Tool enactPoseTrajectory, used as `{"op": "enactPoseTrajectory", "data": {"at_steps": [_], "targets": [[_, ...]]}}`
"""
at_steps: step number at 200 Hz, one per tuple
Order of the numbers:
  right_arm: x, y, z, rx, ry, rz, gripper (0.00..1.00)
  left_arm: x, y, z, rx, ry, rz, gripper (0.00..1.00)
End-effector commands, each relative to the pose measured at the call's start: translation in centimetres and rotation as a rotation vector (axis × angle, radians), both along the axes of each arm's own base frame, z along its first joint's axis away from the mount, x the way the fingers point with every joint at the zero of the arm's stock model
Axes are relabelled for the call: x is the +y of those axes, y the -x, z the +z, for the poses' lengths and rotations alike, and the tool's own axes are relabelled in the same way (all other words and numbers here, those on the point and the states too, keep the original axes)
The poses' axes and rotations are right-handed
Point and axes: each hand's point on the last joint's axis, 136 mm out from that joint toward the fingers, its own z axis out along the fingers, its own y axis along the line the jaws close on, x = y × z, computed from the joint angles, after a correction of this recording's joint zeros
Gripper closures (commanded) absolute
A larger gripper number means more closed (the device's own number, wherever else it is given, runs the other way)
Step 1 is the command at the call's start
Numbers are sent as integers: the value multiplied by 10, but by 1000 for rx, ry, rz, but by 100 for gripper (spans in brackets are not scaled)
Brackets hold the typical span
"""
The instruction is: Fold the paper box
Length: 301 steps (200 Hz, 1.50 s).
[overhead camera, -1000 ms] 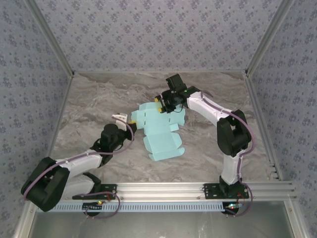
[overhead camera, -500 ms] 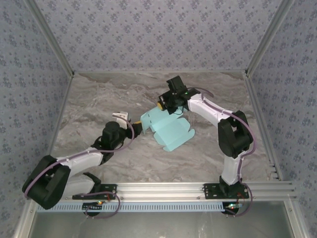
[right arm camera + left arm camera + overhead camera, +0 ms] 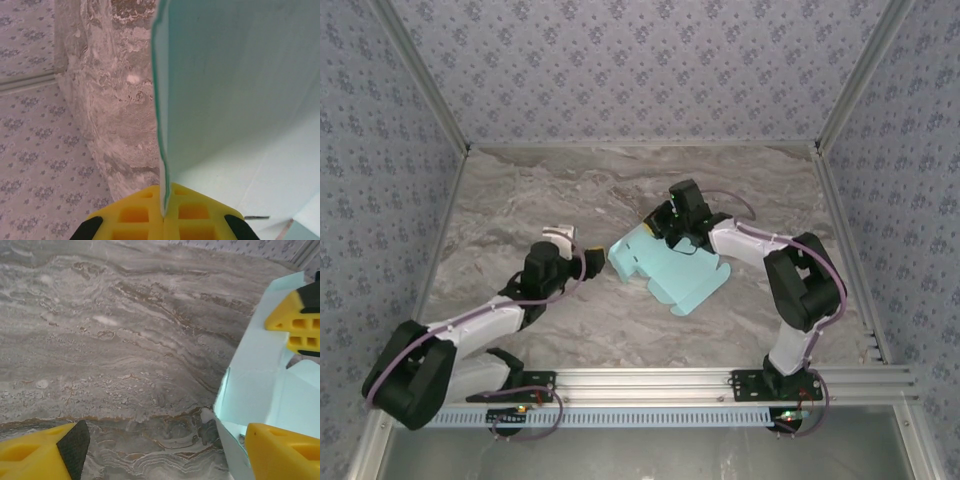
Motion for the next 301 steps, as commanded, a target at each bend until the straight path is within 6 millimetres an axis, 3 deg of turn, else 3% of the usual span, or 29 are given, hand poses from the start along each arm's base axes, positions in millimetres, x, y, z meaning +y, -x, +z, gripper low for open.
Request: {"op": "enactPoseTrajectory", "data": {"at_steps": [1,46,136,174,198,230,270,301], "targets": [[1,-7,26,-135,-49,28,98,-15,-12,11,17,40,-33,18],[5,-4,29,-156,-108,47,97,-50,-19,11,51,96,-169,22],[3,-4,29,-141,-118,45,96,-68,-25,-34,144,11,-224,25],[7,-4,31,-168,-129,54,96,-82,-25,-18,121,63,-270,24],[10,-5,34,-199,-168,58,97,-86,-16,-9,114,97,-301,20],[14,-5,39,-256,-222,81,98,-71,7,-10,70,76,-313,17],[16,-2,30,-282,-246,112,98,-85,33,-15,45,74,-464,23],[18,-6,28,-304,-283,133,100,-80,41,-16,19,97,-453,22]]}}
